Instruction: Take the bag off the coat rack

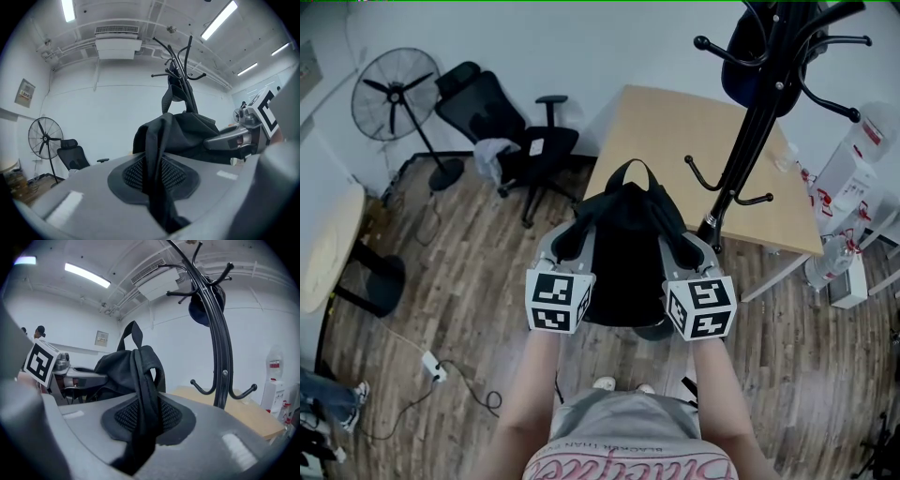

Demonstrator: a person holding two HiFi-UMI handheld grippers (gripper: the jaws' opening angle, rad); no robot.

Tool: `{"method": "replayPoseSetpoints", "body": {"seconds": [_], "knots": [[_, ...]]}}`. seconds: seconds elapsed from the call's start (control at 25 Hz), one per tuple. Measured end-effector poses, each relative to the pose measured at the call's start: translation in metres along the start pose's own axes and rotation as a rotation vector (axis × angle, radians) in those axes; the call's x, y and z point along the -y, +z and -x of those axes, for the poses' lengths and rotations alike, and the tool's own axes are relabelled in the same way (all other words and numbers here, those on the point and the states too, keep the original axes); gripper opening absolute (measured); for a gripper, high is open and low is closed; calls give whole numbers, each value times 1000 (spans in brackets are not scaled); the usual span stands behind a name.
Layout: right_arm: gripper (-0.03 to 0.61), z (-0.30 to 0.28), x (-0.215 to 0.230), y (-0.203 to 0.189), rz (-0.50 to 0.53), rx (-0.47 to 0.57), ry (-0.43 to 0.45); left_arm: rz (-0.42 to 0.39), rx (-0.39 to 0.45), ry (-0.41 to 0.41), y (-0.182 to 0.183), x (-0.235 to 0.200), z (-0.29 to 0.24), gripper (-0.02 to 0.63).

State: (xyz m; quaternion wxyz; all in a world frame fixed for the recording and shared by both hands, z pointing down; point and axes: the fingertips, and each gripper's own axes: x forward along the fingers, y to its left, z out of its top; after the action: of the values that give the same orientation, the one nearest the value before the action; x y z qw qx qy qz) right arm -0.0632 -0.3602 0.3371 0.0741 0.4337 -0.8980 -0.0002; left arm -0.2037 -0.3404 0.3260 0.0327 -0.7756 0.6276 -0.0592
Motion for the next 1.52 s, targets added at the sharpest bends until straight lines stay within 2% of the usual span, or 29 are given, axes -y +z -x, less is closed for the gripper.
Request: {"method": "replayPoseSetpoints", "body": {"seconds": [0.6,1.52], "knots": [[67,4,-6,82,153,172,20,-104,183,58,81,-20,12,71],[66,23,-6,112,180,245,-13,-77,260,29,113,-15,23,69]]}}
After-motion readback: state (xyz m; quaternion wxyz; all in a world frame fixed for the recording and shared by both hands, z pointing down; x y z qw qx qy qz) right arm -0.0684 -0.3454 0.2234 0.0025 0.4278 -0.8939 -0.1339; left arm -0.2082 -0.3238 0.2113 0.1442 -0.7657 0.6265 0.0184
